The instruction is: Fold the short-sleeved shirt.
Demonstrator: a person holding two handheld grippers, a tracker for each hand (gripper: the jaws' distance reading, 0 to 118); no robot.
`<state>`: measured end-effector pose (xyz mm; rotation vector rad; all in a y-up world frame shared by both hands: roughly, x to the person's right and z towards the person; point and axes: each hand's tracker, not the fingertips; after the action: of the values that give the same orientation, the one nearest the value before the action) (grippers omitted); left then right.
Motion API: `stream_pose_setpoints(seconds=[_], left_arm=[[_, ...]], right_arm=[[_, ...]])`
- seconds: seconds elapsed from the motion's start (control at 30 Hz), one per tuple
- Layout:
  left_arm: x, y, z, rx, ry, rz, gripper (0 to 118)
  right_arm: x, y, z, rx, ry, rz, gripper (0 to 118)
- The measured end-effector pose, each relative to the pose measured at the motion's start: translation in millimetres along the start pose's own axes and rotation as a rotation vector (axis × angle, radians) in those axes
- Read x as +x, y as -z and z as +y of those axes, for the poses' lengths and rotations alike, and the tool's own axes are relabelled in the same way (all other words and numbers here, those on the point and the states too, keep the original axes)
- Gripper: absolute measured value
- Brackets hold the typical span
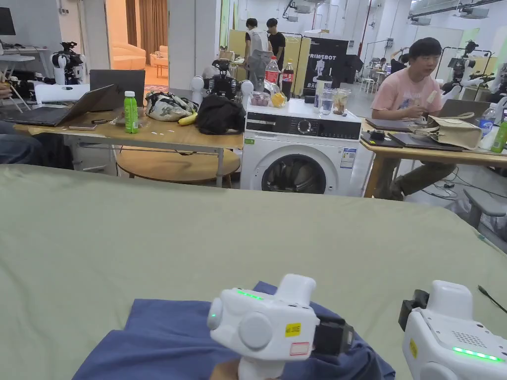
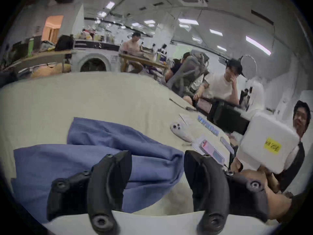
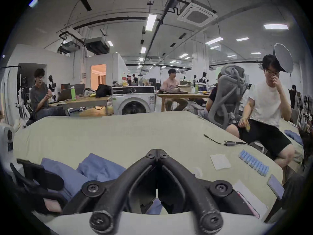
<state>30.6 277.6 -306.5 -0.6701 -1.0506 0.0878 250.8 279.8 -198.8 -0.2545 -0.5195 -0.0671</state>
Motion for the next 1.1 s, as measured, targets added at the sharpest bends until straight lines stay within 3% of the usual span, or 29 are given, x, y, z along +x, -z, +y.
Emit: stream_pose_setpoints(seconds=[0.13,0.17,0.27,0.3,0.67,0.9,0.93,0.97,1.0,1.03,1.1], left_arm=[[-21.3,-49.1,1.0,0.137,-0.061,0.091,62],[-27.1,-61.3,-0.3,0.164,-0.061,0.142,51],[-44.5,-85.0,-7.2,0.172,-0.025,0.303,2],[-51.9,-90.2,-9.8,0.151,-0.026,0.347,0],[-167.6,-143.4,4.6,0.103,-0.206,0.502,0],[-261.8,-125.2,26.7,-0.082,-0.374,0.549,1],[-271.1,-118.7,28.2,-0.116,-0.398,0.534,14],[-280.3,-111.6,28.9,-0.138,-0.416,0.543,38],[-289.7,-103.3,28.7,-0.17,-0.438,0.533,53],[-295.1,-96.9,26.3,-0.197,-0.446,0.541,59],[-304.3,-77.2,21.7,-0.25,-0.414,0.597,60]], right_arm=[[-19.7,-3.0,7.2,0.027,-0.022,0.054,0],[-25.2,-3.0,8.2,0.03,-0.022,0.068,0],[-43.2,-2.7,7.8,0.031,-0.037,0.096,0],[-49.9,-2.3,6.5,0.031,-0.042,0.104,0],[-88.2,12.8,4.6,-0.021,-0.065,0.162,0],[-92.1,23.9,4.3,-0.062,-0.088,0.177,0],[-92.2,24.7,3.7,-0.066,-0.093,0.178,0],[-92.0,25.8,2.7,-0.07,-0.1,0.177,0],[-91.3,26.4,1.4,-0.074,-0.106,0.177,0],[-90.5,27.3,0.5,-0.078,-0.111,0.177,0],[-88.2,29.3,-1.9,-0.09,-0.122,0.171,0]])
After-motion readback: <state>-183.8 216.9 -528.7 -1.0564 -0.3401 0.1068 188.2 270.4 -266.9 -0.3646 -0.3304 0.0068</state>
